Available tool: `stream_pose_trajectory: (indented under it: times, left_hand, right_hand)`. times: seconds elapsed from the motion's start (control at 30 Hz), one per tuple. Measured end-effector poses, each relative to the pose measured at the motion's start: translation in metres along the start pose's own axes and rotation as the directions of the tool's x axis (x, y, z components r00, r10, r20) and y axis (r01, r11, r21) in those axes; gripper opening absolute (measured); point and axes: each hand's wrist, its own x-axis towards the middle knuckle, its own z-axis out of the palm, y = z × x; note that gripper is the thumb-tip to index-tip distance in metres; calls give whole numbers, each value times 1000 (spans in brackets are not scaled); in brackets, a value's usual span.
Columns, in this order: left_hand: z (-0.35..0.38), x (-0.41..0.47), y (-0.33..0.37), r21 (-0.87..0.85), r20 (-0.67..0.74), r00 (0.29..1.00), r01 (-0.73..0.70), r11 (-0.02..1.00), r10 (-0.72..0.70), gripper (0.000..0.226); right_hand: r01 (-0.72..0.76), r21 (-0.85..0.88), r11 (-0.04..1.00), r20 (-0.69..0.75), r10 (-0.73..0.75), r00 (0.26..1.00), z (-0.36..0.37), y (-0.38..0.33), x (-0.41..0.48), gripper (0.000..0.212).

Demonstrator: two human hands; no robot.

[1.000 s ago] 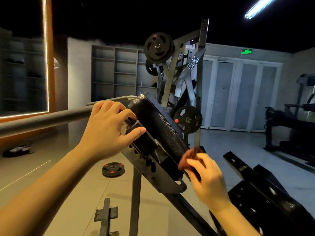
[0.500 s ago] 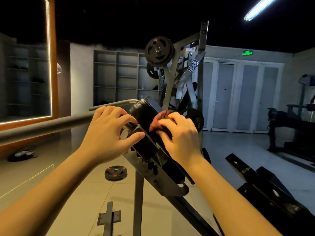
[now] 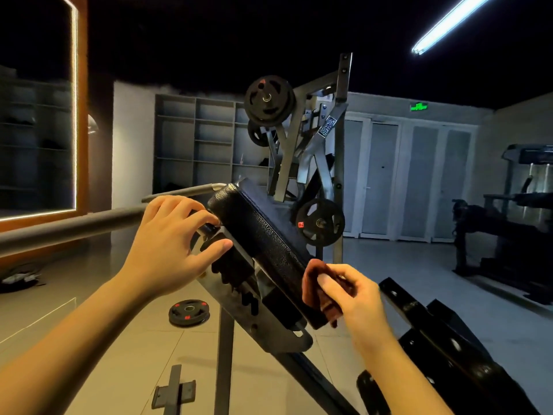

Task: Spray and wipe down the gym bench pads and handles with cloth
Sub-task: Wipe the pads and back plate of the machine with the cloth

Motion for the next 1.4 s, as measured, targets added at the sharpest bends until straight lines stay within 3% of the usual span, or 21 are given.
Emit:
stream_pose_trajectory:
  times: [0.1, 0.2, 0.33, 0.5, 0.63, 0.73, 0.9, 1.0, 1.13, 1.27, 1.33, 1.4]
  left_hand:
    - [-5, 7, 3, 7, 51, 999, 5, 1000, -5, 64]
    - [-13, 10, 19, 14, 46, 998, -43, 999, 42, 64]
    - [-20, 1, 62, -209, -39, 991, -131, 969, 125, 52]
    - [-12, 3, 95, -519, 179, 968, -60, 853, 177, 55]
    - [-7, 6, 108, -617, 230, 963, 35, 786, 138, 32]
    - [-4, 4, 112, -608, 232, 970, 86, 789, 74, 16]
    - [0, 8, 121, -575, 212, 976, 166, 801, -50, 20]
    - [0, 12, 125, -557, 197, 977, 184, 810, -87, 22]
    - [-3, 9, 118, -504, 227, 968, 207, 838, -103, 26]
    - [-12, 0, 86, -152, -141, 987, -98, 984, 76, 23]
    - [-10, -5, 63, -47, -226, 971, -96, 994, 83, 32]
    - [-4, -11, 45, -32, -195, 980, -41, 999, 34, 46]
  right_hand:
    - [-239, 333, 912, 158, 196, 968, 5, -17, 6, 28]
    - [-387, 518, 762, 284, 274, 919, 10, -26, 9, 33]
    - [-422, 555, 717, 374, 238, 896, 11, -34, 13, 29]
    - [-402, 501, 766, 433, 180, 883, 10, -42, 9, 30]
    - [-358, 438, 825, 432, 156, 888, 2, -46, 9, 31]
    - [-295, 314, 902, 381, 165, 910, -6, -49, 9, 34]
    - [-23, 5, 1000, 311, 21, 950, -9, -57, 9, 34]
    - [55, -40, 998, 201, -46, 978, -5, -59, 11, 17]
    - [100, -77, 992, 121, -90, 989, -1, -48, 16, 18]
    - [133, -120, 984, -12, -136, 991, 3, -30, 38, 15]
    - [122, -123, 985, -46, -129, 991, 7, -22, 54, 15]
    - [175, -162, 971, -32, -182, 983, 17, -19, 65, 21]
